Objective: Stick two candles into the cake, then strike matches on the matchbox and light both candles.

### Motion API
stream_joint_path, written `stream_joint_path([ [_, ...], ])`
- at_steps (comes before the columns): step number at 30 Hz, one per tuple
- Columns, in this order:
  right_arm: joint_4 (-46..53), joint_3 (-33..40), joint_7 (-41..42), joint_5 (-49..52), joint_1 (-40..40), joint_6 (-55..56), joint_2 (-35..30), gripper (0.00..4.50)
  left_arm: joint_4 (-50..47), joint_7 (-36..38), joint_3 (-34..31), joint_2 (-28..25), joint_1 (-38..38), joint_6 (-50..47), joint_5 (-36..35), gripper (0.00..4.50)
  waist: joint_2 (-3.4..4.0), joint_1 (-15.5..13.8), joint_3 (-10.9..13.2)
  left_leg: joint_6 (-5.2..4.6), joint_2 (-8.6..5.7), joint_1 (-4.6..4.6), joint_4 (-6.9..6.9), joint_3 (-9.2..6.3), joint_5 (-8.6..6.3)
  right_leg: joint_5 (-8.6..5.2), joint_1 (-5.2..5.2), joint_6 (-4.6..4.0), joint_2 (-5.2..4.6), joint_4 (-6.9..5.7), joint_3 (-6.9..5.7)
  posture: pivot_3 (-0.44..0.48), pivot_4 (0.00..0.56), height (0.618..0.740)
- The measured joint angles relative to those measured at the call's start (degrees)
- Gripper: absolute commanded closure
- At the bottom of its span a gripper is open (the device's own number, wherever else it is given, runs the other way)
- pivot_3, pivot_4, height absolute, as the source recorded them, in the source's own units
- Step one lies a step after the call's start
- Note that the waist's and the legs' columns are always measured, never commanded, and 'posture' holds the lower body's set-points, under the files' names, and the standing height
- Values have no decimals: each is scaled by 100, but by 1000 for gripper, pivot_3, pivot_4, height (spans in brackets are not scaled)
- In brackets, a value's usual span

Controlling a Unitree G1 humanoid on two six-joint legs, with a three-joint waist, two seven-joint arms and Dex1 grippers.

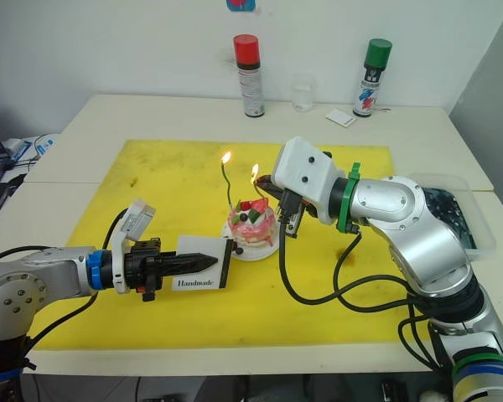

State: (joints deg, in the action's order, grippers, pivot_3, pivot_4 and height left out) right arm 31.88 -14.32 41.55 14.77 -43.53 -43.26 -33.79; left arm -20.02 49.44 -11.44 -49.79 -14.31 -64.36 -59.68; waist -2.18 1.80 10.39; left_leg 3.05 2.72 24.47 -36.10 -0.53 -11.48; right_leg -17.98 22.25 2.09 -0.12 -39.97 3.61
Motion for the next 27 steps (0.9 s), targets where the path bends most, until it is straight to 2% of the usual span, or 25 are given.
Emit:
stream_joint_path([
  [9,84,53,64,225,34,-239,-37,4480,0,4,1,0,-2,0,0,4500,0,-1,0,0,0,0,0,-1,0,0,0,0,0,0,0,0,150,740],
  [17,545,496,478,894,558,-629,-689,4480,3,5,5,3,0,0,-1,4500,1,-4,0,0,0,2,0,-2,0,0,-1,0,-1,1,-2,0,150,740],
  [22,443,1511,319,934,1228,-903,-1359,4480,-1,15,40,5,80,-2,-2,4500,0,-15,0,0,-4,3,-2,4,0,0,-3,0,-4,4,2,0,150,740],
  [27,-442,2724,-59,442,2286,-652,-1851,4480,-25,7,96,68,192,-4,-34,4500,-1,-21,0,-1,-4,3,0,41,0,0,-2,0,-2,6,5,0,150,740],
])
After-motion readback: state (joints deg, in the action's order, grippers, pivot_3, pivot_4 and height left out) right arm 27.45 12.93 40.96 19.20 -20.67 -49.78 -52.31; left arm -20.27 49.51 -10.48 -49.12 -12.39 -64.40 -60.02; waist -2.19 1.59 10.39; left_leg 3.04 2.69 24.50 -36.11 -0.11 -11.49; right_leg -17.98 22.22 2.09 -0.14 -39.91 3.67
